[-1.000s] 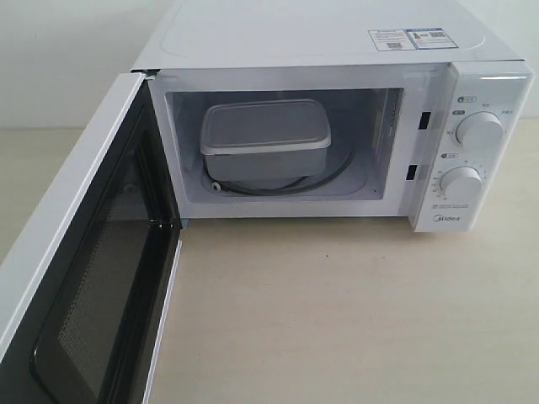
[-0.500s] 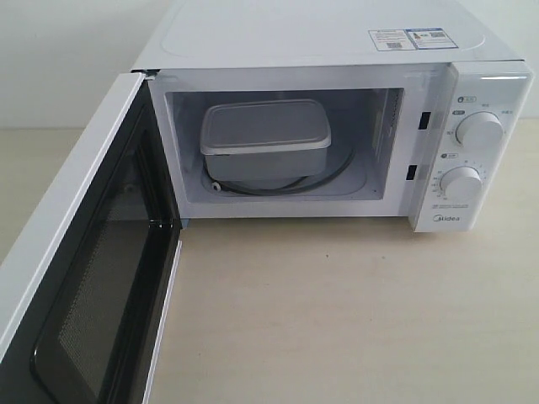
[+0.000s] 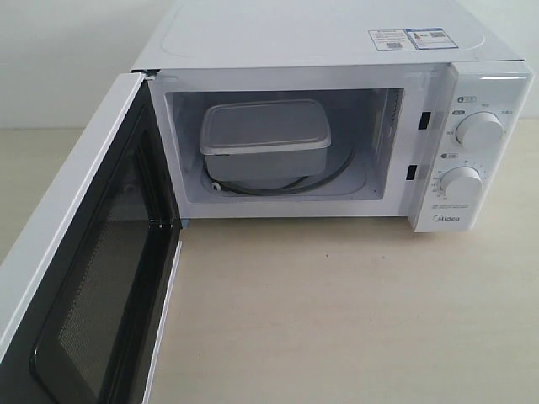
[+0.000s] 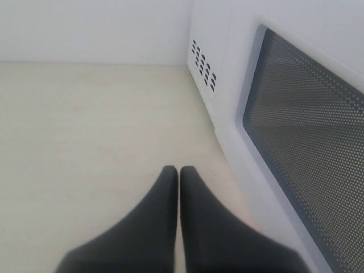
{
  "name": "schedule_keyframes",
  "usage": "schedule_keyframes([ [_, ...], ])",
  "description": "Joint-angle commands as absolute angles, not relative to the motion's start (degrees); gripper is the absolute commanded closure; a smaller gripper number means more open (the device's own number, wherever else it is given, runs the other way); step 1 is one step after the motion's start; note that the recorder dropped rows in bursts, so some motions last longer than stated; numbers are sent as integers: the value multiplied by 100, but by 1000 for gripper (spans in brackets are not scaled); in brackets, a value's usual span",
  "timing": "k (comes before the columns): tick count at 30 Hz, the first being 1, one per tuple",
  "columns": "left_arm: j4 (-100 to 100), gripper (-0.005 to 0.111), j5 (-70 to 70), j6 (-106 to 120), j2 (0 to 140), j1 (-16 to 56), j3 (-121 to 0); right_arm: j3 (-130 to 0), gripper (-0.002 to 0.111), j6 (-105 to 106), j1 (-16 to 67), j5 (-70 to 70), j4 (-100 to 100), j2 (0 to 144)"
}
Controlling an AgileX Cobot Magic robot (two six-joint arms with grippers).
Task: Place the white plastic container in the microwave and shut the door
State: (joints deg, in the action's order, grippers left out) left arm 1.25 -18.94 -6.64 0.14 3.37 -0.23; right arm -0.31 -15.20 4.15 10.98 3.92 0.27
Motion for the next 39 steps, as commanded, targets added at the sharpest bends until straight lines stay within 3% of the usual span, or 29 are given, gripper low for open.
schedule_keyframes([
  [1,124,103,-1800,-643,0,373,0,0,108,-1465,398,1083,465,0],
  [12,124,103,-1800,-643,0,373,0,0,108,-1321,398,1939,521,0],
  [39,124,103,-1800,-643,0,373,0,0,108,-1000,398,1949,521,0],
])
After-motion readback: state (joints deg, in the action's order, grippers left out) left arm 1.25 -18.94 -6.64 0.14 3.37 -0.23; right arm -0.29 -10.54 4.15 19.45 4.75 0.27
